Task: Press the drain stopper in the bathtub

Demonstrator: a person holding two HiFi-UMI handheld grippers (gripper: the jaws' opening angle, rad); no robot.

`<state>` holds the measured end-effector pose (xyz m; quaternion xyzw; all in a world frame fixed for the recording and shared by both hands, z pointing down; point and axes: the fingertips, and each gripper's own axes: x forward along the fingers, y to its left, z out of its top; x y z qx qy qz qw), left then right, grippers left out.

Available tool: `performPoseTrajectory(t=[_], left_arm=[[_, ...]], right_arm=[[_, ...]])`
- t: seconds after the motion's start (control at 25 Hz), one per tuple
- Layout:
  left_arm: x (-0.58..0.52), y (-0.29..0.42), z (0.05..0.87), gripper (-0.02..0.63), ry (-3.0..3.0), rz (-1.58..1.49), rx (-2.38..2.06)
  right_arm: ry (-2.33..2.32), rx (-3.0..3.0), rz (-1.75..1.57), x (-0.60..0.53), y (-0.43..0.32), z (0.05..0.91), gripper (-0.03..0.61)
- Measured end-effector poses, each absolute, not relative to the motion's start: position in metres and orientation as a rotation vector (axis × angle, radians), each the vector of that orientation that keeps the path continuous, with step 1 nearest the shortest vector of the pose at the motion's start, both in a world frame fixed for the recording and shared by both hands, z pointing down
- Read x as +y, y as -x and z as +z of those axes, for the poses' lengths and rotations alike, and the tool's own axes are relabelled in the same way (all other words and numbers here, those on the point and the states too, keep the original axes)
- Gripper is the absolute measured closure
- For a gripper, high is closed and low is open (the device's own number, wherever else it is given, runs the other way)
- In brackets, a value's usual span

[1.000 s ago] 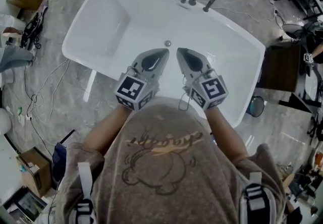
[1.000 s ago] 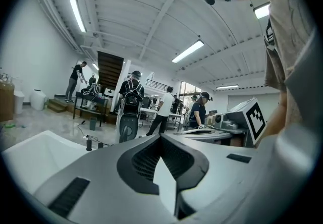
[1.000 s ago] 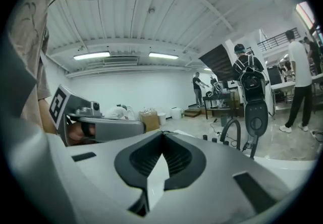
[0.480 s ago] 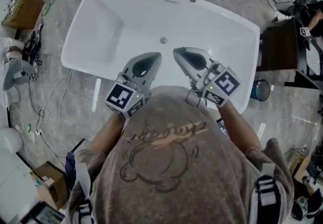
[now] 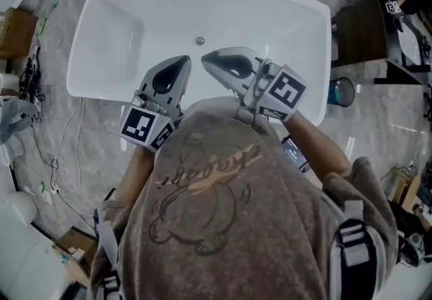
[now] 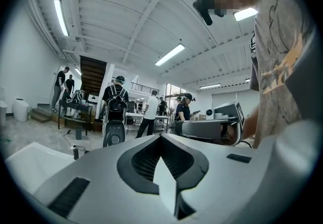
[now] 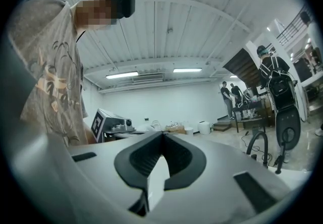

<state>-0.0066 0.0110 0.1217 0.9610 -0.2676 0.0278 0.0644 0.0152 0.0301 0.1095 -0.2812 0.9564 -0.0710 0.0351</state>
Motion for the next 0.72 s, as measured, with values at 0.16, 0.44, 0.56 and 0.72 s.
performPoseTrajectory(t=[0.16, 0.44, 0.56, 0.72], left_arm=[[0.020, 0.005, 0.126, 0.611, -2.906, 0.101, -0.801], [0.023, 0.010, 0.128, 0.611, -2.892, 0.090, -0.824], [0.024, 0.012, 0.131, 0.611, -2.881, 0.092, -0.830], [0.024, 0.013, 0.138, 0.611, -2.863, 0.100, -0.840]], right_arm=[[0.838, 2.955, -0.199, 0.042, -0.010, 0.110, 0.580], [0.807, 2.988, -0.206, 0.050, -0.005, 0.114, 0.580], [0.806, 2.991, -0.204, 0.050, -0.004, 0.114, 0.580], [0.814, 2.995, -0.218, 0.047, -0.006, 0.118, 0.580]])
